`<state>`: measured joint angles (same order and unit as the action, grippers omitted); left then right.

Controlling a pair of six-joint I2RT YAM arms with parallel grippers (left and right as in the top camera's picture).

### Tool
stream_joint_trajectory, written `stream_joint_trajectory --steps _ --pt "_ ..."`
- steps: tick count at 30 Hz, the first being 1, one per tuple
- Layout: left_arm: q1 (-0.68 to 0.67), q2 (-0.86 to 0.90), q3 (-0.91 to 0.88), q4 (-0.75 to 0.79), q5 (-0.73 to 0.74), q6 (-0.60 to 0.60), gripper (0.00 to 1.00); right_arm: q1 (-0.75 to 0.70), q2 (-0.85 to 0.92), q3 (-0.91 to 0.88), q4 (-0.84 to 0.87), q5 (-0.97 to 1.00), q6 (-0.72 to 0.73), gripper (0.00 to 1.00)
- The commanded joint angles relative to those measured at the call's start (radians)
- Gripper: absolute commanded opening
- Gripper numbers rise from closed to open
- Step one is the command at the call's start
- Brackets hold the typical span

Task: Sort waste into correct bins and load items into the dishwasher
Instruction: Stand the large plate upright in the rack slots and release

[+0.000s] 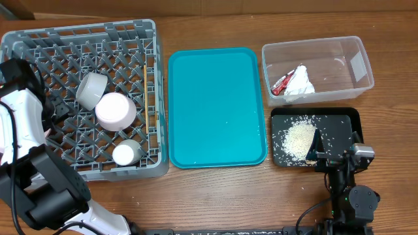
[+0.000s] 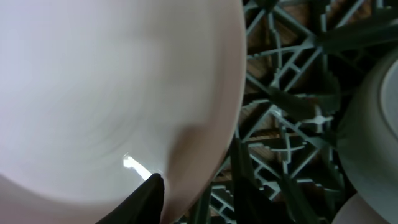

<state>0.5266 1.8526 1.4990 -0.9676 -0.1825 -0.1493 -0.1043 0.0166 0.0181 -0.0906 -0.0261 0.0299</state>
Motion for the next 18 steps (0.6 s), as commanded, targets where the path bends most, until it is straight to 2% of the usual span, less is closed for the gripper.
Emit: stream_joint_trajectory --steps 1,5,9,11,18 --pt "-0.02 0.011 -0.002 0.004 0.013 0.042 0.36 -0.005 -0.007 -0.01 0.007 0.002 -0.001 1.0" --pt "-0.021 0.032 -0.008 0.0 -0.004 0.042 0.29 -0.005 -0.007 -0.01 0.007 0.002 -0.001 1.0" --pt "-0.025 0.049 -0.011 -0.02 0.001 0.037 0.04 -0.005 -0.007 -0.01 0.007 0.002 -0.001 1.0" --pt "-0.03 0.047 -0.009 -0.027 0.016 0.037 0.04 -0.005 -0.007 -0.01 0.007 0.002 -0.001 1.0" --pt "-0.032 -0.05 0.104 -0.132 0.248 0.038 0.04 -0.005 -0.007 -0.01 0.007 0.002 -0.001 1.0"
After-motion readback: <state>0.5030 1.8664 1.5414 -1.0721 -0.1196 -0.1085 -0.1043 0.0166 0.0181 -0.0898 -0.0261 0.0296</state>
